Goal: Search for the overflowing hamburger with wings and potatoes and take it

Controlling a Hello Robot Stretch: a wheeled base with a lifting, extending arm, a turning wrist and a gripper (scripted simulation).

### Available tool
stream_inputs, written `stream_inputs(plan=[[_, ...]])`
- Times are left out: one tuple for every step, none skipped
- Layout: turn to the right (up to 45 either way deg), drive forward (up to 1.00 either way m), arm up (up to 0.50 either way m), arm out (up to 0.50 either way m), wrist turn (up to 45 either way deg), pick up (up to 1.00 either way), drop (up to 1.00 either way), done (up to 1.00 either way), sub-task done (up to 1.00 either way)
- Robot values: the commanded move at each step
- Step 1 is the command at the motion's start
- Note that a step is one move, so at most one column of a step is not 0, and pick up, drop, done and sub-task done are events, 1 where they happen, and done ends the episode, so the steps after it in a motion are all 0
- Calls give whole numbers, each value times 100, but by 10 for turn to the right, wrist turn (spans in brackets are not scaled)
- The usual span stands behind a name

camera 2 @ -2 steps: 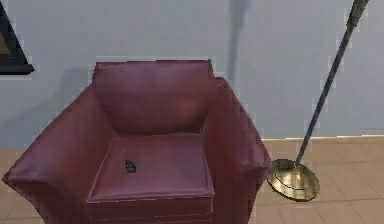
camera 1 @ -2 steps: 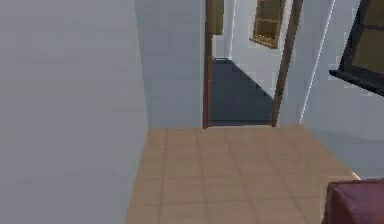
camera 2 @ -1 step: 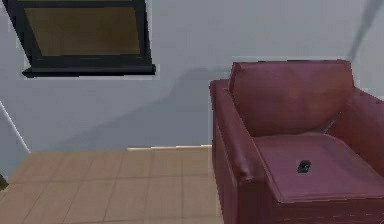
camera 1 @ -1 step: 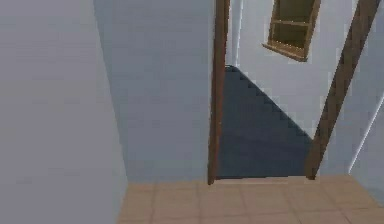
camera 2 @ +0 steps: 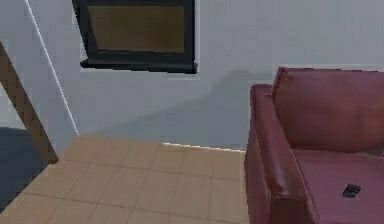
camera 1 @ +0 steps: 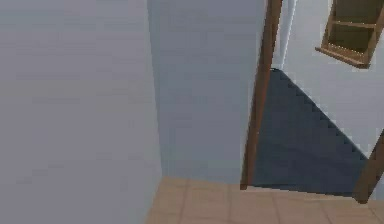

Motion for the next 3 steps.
stream_inputs(plan=[[0,10,0,0,0,0,0,0,0],[420,0,0,0,0,0,0,0,0],[0,100,0,0,0,0,0,0,0]])
